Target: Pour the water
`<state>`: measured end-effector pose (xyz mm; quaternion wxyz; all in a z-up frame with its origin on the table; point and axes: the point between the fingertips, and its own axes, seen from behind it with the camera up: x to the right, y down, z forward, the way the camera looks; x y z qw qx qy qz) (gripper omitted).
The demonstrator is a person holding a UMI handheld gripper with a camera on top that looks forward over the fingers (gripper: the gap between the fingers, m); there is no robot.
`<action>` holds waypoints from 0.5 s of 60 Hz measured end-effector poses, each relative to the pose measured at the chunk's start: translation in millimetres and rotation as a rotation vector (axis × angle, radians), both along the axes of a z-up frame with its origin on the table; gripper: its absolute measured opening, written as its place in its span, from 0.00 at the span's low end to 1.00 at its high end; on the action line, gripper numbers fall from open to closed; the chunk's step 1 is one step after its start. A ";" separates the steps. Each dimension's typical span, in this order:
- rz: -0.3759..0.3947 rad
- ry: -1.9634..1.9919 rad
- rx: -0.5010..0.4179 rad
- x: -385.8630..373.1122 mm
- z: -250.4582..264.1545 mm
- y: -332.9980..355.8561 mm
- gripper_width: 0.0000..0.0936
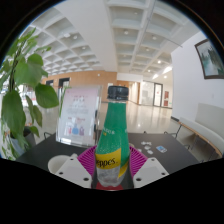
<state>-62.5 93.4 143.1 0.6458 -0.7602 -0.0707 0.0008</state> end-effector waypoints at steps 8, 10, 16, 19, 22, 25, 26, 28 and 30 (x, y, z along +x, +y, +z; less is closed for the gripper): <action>0.010 -0.025 -0.082 -2.3 -55.2 -0.1 0.44; 0.008 -0.028 -0.100 0.0 -66.6 -1.1 0.44; -0.002 -0.018 -0.069 -1.2 -72.6 -0.5 0.46; -0.009 -0.012 -0.071 -0.3 -73.9 -2.1 0.50; -0.003 -0.018 -0.076 0.0 -72.6 -3.9 0.57; -0.001 -0.027 -0.098 3.2 -72.4 -6.5 0.66; 0.001 -0.028 -0.113 3.1 -74.3 -8.0 0.67; 0.010 -0.025 -0.143 1.8 -77.1 -12.6 0.80; 0.022 -0.014 -0.159 -1.1 -77.3 -18.1 0.94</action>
